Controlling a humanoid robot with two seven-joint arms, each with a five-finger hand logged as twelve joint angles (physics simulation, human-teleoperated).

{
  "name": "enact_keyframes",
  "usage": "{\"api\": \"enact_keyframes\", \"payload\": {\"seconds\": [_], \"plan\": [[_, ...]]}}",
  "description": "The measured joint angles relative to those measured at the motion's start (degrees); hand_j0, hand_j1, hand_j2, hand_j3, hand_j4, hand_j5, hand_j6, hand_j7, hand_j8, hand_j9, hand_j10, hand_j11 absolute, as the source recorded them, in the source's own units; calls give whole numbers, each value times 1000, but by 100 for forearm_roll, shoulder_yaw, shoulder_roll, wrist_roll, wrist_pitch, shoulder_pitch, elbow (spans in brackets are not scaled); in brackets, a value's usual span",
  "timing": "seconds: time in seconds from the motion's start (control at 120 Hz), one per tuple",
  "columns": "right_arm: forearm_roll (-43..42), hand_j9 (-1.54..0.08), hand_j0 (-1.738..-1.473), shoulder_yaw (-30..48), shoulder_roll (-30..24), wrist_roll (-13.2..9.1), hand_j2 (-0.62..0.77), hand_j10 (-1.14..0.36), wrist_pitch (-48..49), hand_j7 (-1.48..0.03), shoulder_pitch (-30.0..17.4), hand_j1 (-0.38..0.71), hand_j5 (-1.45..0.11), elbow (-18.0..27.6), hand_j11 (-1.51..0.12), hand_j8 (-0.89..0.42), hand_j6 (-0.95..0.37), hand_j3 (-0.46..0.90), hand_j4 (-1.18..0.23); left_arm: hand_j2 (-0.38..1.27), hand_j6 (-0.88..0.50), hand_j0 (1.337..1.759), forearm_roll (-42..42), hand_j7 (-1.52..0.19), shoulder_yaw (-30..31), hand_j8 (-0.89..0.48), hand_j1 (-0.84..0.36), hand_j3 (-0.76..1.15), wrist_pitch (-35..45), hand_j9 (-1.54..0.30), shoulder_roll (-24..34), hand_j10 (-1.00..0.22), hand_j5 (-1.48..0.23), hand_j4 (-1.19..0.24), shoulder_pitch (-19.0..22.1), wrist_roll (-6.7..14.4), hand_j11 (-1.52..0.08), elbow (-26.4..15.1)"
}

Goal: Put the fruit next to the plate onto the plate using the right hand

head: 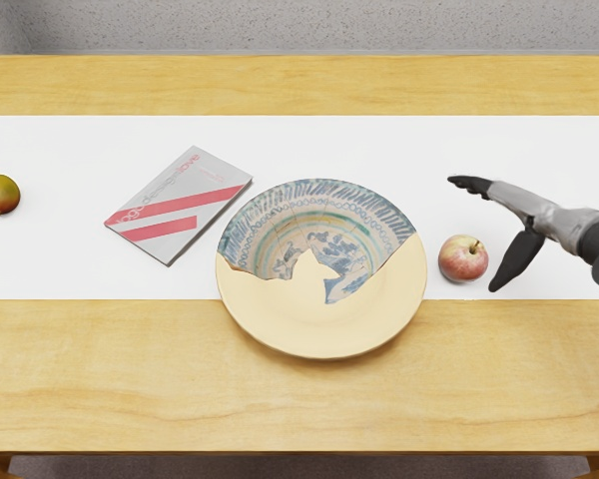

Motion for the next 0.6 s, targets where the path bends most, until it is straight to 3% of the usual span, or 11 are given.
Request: {"api": "enact_keyframes", "payload": {"seconds": [0.6], "plan": [[-311,-347,-1658,-248,264,196,-49,-270,-657,-346,-297,-33,-347,21,-346,-272,-274,0,-271,49,-245,1658,0,-318,0,-245,55,0,0,-318,0,-245,-318,-245,0,0,-318,0]]}}
